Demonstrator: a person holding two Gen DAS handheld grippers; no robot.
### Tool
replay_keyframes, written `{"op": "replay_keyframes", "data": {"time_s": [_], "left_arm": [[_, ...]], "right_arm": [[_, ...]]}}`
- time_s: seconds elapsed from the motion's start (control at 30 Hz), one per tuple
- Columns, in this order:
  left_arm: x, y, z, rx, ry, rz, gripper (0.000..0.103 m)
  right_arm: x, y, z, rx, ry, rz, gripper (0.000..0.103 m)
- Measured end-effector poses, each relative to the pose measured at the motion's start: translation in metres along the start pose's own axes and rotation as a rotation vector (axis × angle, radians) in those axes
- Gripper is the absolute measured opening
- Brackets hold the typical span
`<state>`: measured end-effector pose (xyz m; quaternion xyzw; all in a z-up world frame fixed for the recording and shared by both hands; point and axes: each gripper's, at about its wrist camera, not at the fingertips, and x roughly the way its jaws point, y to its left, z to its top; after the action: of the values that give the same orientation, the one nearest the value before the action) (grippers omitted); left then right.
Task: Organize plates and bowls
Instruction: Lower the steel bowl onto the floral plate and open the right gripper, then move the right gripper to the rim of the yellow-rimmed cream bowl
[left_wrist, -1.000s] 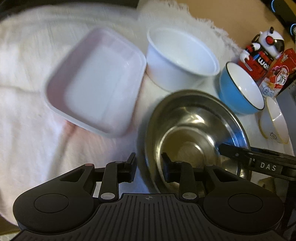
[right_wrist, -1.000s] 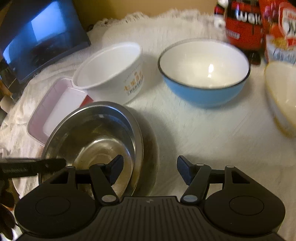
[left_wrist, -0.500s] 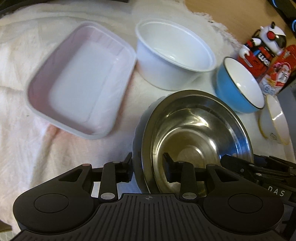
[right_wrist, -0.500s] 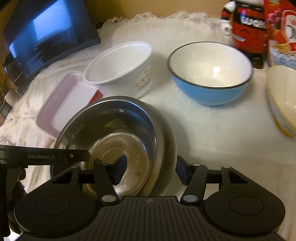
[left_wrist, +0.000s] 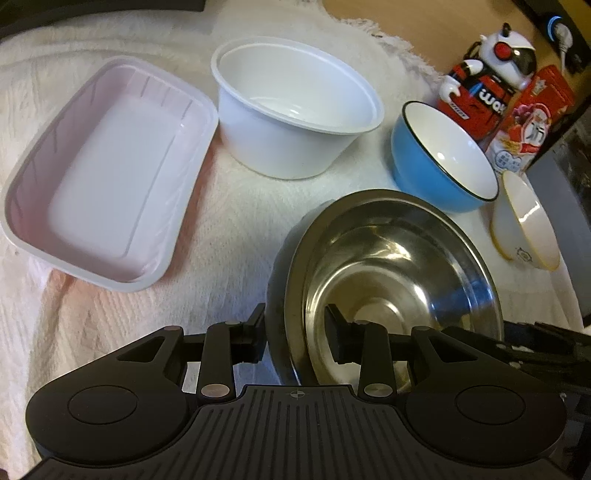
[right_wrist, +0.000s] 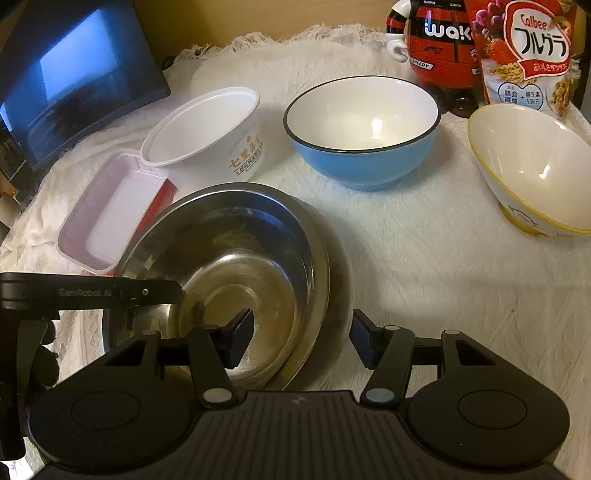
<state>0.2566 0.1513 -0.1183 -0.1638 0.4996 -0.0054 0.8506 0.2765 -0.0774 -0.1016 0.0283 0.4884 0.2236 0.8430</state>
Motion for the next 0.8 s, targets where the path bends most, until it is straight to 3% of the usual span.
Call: {"op": "replay_keyframes", "data": {"time_s": [0.23, 0.47, 0.67, 0.73, 0.8], "left_arm": [[-0.017, 0.004, -0.001, 0.052, -0.055, -0.039, 0.035], [-0.046, 0.014, 0.006, 0.043, -0.196, -0.099, 0.035], [-0.062, 0.002, 0.016, 0.057, -0.295, -0.286, 0.029], [-0.064, -0.013, 0.019, 0.080, -0.327, -0.317, 0.021], [-0.067, -0.033, 0.024, 0.089, -0.343, -0.342, 0.019]], "right_arm": [[-0.004, 0.008, -0.002, 0.008, -0.038, -0.065, 0.058], [-0.029, 0.007, -0.006, 0.052, -0.152, -0.203, 0.059], [-0.066, -0.003, -0.005, 0.068, -0.214, -0.312, 0.073], [-0.079, -0.010, 0.000, 0.061, -0.232, -0.327, 0.073], [-0.093, -0.021, 0.006, 0.078, -0.255, -0.324, 0.074]]}}
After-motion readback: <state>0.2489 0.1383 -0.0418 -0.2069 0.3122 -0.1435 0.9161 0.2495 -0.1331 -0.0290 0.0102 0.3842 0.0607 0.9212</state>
